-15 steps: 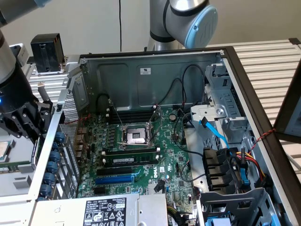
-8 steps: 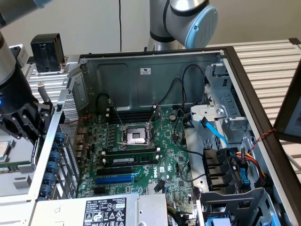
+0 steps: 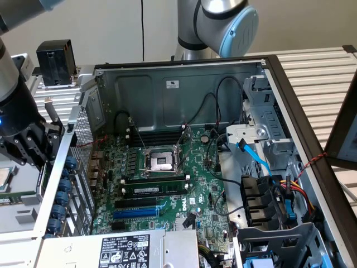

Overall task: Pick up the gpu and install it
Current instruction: 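Pick up the gpu and move the gpu toward the slot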

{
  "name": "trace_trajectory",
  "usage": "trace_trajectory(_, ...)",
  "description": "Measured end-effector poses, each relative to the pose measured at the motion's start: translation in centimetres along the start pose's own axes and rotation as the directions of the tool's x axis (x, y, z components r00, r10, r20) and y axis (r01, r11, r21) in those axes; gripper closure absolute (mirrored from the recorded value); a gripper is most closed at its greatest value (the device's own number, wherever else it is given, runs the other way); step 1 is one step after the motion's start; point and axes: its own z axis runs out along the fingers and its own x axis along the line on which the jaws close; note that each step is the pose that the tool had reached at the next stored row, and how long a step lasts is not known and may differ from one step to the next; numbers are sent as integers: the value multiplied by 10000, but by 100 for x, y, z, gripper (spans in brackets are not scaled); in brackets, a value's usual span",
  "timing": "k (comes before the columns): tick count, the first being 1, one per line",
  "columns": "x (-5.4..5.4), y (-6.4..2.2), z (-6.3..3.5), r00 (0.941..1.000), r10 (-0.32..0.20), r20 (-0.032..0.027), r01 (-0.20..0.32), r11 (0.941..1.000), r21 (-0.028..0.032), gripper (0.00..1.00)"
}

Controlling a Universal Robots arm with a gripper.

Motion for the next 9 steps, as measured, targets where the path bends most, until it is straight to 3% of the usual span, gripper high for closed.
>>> trace_trajectory(9,-1,1,-14,10000,2,-2,-2,10000,-8,73)
